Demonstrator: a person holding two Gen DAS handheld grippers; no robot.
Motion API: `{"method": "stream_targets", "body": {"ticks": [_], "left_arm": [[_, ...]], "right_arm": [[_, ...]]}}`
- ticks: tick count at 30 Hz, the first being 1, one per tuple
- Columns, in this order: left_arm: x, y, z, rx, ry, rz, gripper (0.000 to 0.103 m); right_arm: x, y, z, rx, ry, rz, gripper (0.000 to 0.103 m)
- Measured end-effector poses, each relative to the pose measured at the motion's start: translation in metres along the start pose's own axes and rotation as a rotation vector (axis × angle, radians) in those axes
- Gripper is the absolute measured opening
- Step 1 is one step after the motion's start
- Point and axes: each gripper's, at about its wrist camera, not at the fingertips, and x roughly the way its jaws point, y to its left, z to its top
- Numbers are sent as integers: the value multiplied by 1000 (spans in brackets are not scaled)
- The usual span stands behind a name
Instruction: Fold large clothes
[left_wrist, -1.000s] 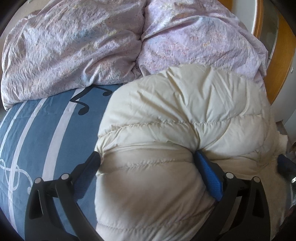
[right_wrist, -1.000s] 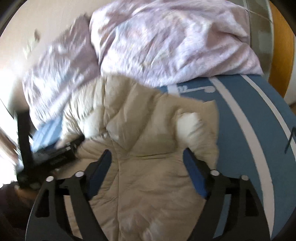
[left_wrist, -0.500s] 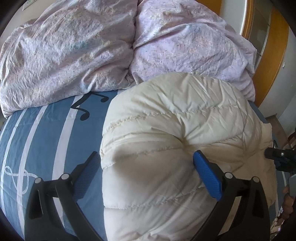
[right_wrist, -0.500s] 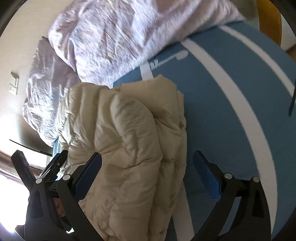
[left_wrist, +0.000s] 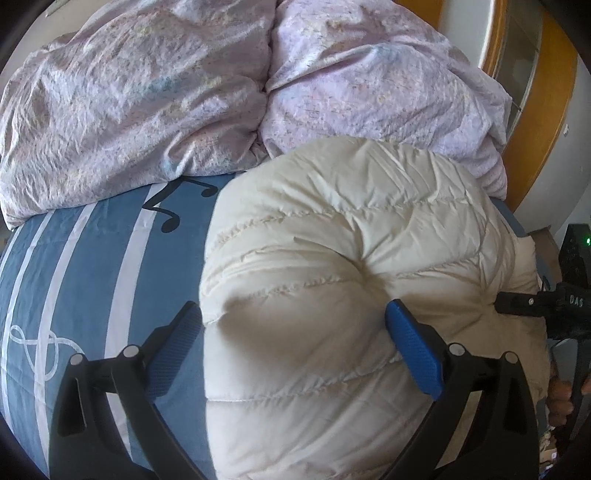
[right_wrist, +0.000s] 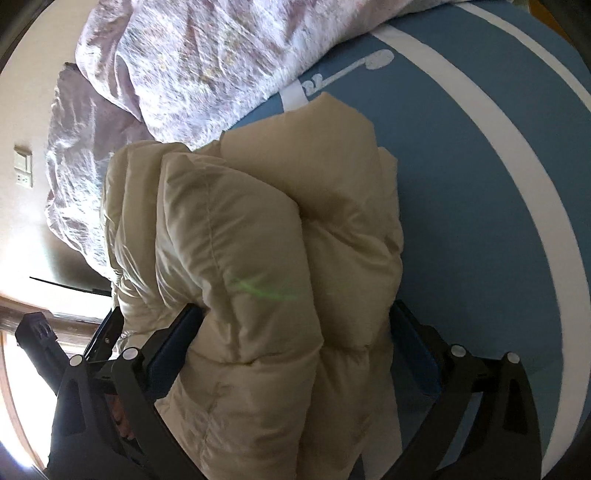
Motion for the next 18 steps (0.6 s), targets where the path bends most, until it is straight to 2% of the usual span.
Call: {"method": "stream_targets", "body": {"ticks": [4,5,7,8,9,11,14,18], "left_arm": [[-5,16,6,-56,8,-14,95],[-6,20,7,-68,10,-18,94],[-9,32,10,-100,10,-29,94],[-11,37,10,-114,10,-34,94],[-13,41,11,-126,9,-40,94],[-16,54,11,-164,15,-57,94],[-18,73,10,-218,28,-83,94],[-16,88,6,-274,59,-143,92]], "right_arm": [[3,1,2,-7,9,43,99],[5,0,2,-2,14,60,88],[8,-3,3,24,24,103,79],[8,-3,3,28,22,123,66],[8,-3,4,32,17,153,61],[6,0,5,30,4,171,44],[5,8,13,12,-8,186,32],[5,14,20,7,-20,183,26]]}}
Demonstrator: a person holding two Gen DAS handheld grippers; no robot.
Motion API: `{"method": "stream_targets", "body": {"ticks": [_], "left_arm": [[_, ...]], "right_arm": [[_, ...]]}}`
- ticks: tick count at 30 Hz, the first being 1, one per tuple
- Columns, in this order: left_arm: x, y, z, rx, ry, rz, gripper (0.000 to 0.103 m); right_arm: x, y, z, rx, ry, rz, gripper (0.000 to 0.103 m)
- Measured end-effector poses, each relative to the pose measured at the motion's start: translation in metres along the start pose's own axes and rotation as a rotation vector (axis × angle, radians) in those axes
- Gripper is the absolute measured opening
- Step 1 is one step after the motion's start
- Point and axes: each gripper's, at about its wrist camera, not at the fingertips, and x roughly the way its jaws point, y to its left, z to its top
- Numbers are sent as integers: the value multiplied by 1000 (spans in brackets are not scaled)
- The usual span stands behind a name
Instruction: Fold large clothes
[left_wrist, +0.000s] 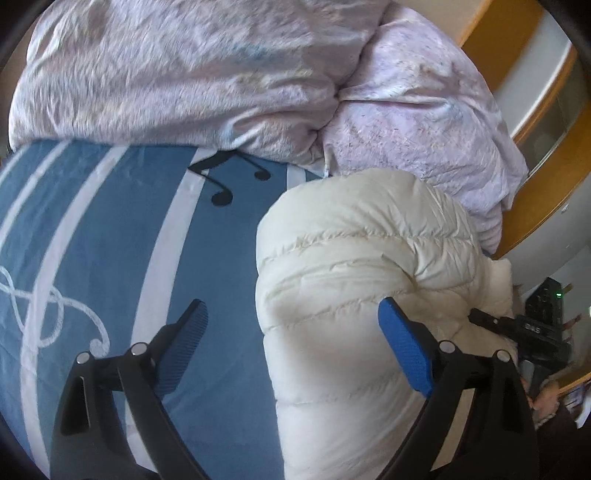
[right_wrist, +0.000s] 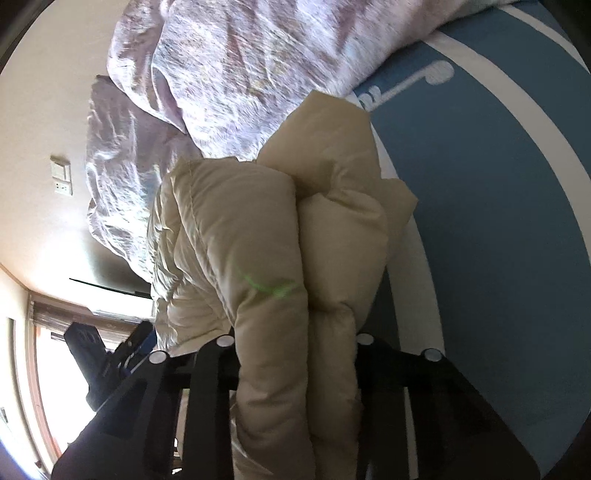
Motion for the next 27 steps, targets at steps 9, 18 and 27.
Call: {"method": "stream_targets", "body": {"ticks": [9,18,27], "left_arm": [[15,1,-7,-38,84,-142,88],[37,-1,-14,-74,151,-213,86],[54,8,-23,-179,190,-274,84]], "right_arm": [[-1,-4,-2,4,9,-11,25],[0,-6,0,29,8,3,24],[2,-21,3,84,16,37,25]]}}
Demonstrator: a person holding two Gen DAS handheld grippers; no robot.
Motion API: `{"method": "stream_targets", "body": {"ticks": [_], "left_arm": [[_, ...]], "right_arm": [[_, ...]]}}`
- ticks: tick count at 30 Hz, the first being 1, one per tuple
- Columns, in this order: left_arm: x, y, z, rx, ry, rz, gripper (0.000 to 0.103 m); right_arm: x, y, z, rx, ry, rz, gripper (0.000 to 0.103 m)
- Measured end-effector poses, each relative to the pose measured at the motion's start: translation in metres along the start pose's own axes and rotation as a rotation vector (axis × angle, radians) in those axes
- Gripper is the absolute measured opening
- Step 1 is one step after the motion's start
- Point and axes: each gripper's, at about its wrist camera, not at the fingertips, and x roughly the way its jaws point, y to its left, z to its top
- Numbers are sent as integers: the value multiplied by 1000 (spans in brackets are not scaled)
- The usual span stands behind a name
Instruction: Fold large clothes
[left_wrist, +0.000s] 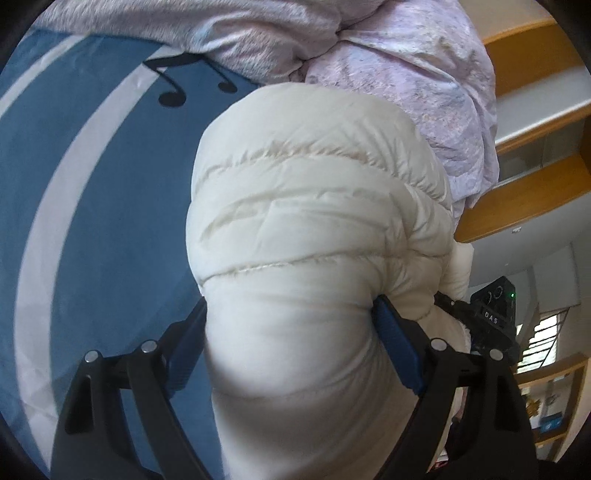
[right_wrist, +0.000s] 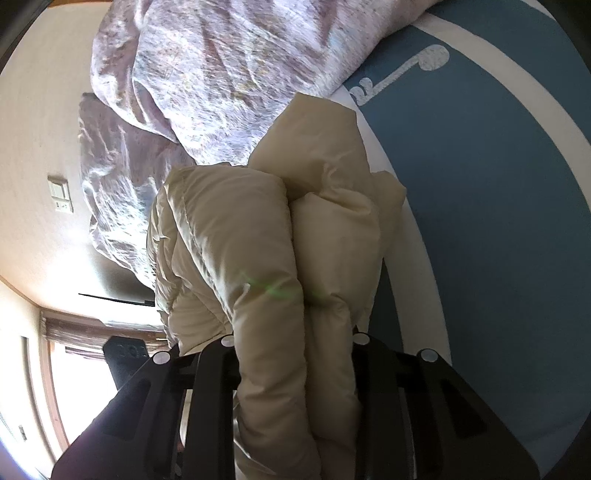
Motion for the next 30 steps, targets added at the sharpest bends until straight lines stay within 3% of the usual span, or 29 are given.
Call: {"method": "stream_targets", "body": {"ticks": [3,8,13,20,30], "left_arm": [[-1,-2,-2,-2,-11,-6,75],[-8,-8,0,29,-43,-1,47],[-25,-18,9,91,-87,18,31],[-57,-9,43,119,-173,61,28],[-80,24,79,74,-240,173,28]], "right_arm": [[0,-2,1,9,1,5,25],[0,-6,3,25,0,35,25],[4,4,10,9,2,64,23],[33,40,22,-48,25,104,23],[93,81,27,-132,97,63,23]]}}
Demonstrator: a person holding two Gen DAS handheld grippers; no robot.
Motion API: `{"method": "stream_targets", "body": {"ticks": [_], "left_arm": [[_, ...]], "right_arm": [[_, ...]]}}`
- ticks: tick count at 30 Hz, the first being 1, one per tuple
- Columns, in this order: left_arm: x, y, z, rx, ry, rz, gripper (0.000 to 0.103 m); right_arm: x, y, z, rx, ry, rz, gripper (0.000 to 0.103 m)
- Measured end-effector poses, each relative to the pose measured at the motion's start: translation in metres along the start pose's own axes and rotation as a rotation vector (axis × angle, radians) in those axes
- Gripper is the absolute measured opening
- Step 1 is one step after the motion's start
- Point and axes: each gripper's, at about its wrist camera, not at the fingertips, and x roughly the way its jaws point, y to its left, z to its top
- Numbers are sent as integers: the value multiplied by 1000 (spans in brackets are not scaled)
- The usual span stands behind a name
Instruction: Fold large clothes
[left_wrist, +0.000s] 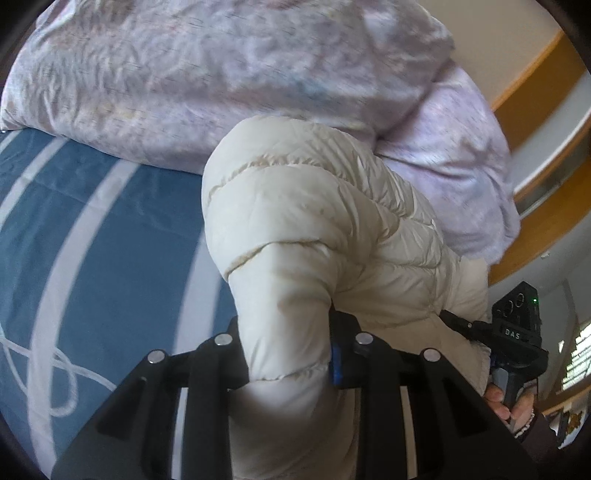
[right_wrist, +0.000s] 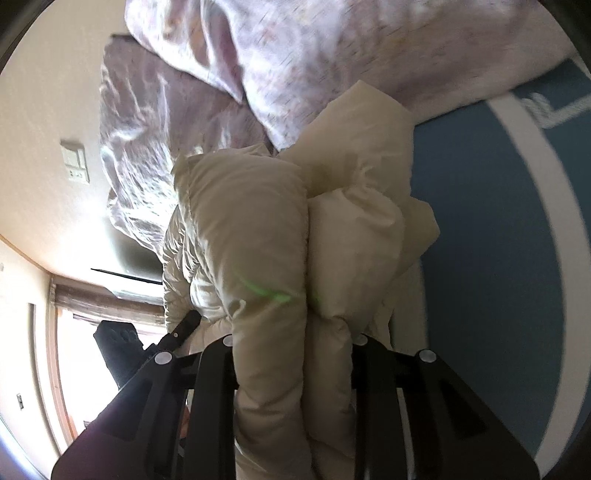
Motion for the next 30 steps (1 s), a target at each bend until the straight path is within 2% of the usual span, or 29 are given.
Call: {"method": "stream_targets", "body": {"ticks": [6,9,11,12,14,16,17,20,24,30], "left_arm": [[5,12,8,-22,-8,65,29],[13,16,6,-29,4,107,34],[16,16,4,-25,5,135,39],[16,15,3,-23,6,150,41],[16,13,3,-18,6,174,50],[15,10,4,-3,5,203,56],[15,9,5,4,4,218,60],[10,2,7,30,-5,262,62],[0,-12,10,79,-41,328,65],[-18,-38,12,164,-129,363,72]], "right_arm": [[22,18,6,-38,17,-69,23],[26,22,-1,-53,20,-146,27],[33,29,-2,-67,16,-217,41],[32,31,-4,-80,9,-253,44],[31,35,-11,-106,-5,-308,59],[24,39,-17,-136,-27,-374,66],[22,41,-19,-146,-33,-386,67],[11,51,-27,-185,-64,-449,71],[-8,67,-46,-255,-98,-507,71],[-17,111,-66,-361,-173,-482,71]]}}
